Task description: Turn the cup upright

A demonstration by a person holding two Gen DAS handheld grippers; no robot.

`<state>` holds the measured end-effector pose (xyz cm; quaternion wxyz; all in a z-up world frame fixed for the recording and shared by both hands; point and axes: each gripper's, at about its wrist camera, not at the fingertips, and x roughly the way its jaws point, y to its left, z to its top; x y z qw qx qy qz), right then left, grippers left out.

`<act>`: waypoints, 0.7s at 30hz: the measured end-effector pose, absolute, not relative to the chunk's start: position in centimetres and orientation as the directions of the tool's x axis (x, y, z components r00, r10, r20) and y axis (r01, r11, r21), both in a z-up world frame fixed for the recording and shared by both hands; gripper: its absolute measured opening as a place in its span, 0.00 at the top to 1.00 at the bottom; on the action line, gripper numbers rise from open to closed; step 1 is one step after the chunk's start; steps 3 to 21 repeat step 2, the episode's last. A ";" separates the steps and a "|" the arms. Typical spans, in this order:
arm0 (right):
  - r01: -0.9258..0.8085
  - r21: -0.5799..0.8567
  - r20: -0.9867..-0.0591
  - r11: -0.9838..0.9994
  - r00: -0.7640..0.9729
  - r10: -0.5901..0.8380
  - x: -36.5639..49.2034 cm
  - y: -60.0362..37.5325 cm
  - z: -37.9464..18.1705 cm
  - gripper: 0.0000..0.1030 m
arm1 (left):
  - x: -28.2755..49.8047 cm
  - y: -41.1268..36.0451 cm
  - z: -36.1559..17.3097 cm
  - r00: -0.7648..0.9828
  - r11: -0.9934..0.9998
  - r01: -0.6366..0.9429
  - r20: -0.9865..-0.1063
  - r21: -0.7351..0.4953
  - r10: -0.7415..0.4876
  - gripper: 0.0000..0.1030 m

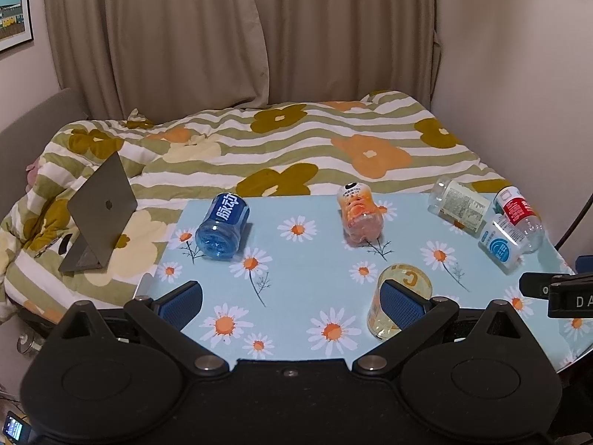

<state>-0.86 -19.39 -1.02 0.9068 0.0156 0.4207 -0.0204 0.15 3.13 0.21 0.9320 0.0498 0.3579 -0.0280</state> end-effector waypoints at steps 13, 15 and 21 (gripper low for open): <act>0.055 0.012 -0.766 0.998 0.642 -0.026 -0.4 -19.4 -1.1 0.00 | 0.2 3.1 0.2 0.745 0.994 0.086 -0.667 0.073 -0.016 0.00; 0.055 0.012 -0.766 0.998 0.642 -0.026 -0.4 -19.4 -1.1 0.00 | 0.2 3.1 0.2 0.745 0.994 0.086 -0.667 0.073 -0.016 0.00; 0.055 0.012 -0.766 0.998 0.642 -0.026 -0.4 -19.4 -1.1 0.00 | 0.2 3.1 0.2 0.745 0.994 0.086 -0.667 0.073 -0.016 0.00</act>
